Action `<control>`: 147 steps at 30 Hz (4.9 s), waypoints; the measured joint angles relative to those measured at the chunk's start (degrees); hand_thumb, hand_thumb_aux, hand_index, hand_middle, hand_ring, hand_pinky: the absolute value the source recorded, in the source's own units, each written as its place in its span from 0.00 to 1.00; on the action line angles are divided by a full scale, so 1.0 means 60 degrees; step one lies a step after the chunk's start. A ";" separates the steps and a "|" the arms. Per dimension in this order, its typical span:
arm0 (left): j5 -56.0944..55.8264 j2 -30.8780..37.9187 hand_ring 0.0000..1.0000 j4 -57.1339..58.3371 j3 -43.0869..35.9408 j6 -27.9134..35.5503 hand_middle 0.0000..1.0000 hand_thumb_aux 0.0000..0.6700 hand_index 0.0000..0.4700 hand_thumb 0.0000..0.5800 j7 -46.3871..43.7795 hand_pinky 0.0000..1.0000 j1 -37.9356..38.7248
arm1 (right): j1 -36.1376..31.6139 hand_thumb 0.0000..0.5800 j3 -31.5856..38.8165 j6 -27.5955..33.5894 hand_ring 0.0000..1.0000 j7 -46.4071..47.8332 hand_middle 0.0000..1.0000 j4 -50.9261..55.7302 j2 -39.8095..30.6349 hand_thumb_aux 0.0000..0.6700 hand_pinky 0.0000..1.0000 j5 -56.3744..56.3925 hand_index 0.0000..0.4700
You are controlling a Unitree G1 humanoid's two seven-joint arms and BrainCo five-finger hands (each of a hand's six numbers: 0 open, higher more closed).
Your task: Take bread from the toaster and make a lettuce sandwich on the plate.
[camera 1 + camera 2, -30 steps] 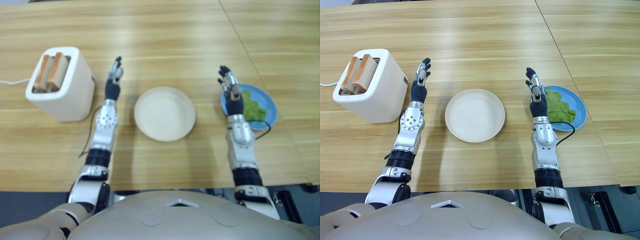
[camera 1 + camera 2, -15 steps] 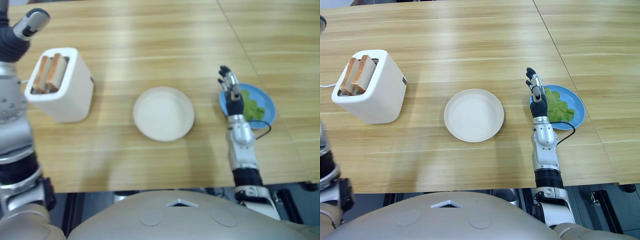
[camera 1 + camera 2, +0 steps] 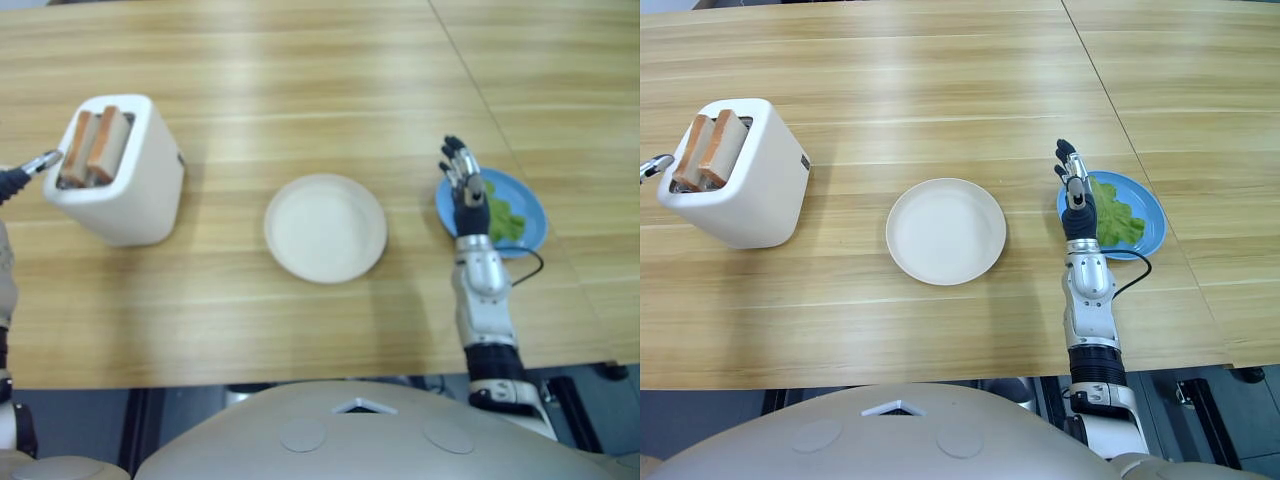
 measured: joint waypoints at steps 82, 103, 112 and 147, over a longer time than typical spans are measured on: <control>0.0031 -0.1091 0.00 -0.1933 -0.1710 0.0214 0.00 1.00 0.98 1.00 0.2048 0.00 0.0502 | -0.0215 0.00 -0.0006 -0.0272 0.00 -0.0349 0.00 0.1179 -0.0170 0.00 0.00 -0.0379 0.00; -0.3429 -0.2744 1.00 -0.6267 0.1095 -0.1597 1.00 1.00 0.98 1.00 0.1682 1.00 -0.0036 | -0.0105 0.00 0.0019 -0.0267 0.00 -0.0379 0.00 0.1151 -0.0099 0.00 0.00 -0.0382 0.00; -0.5991 -0.6301 1.00 -0.7037 -0.1889 -0.0645 1.00 1.00 0.98 1.00 -0.0623 1.00 -0.1276 | -0.0039 0.00 0.0021 -0.0236 0.00 -0.0348 0.00 0.1109 -0.0089 0.00 0.00 -0.0381 0.00; -0.0802 -0.6130 0.00 -0.3265 -0.6213 -0.0641 0.00 0.00 0.00 0.00 -0.1828 0.00 -0.1277 | 0.0139 0.00 0.0016 0.0041 0.00 -0.0298 0.00 0.0585 -0.0214 0.00 0.00 -0.0381 0.00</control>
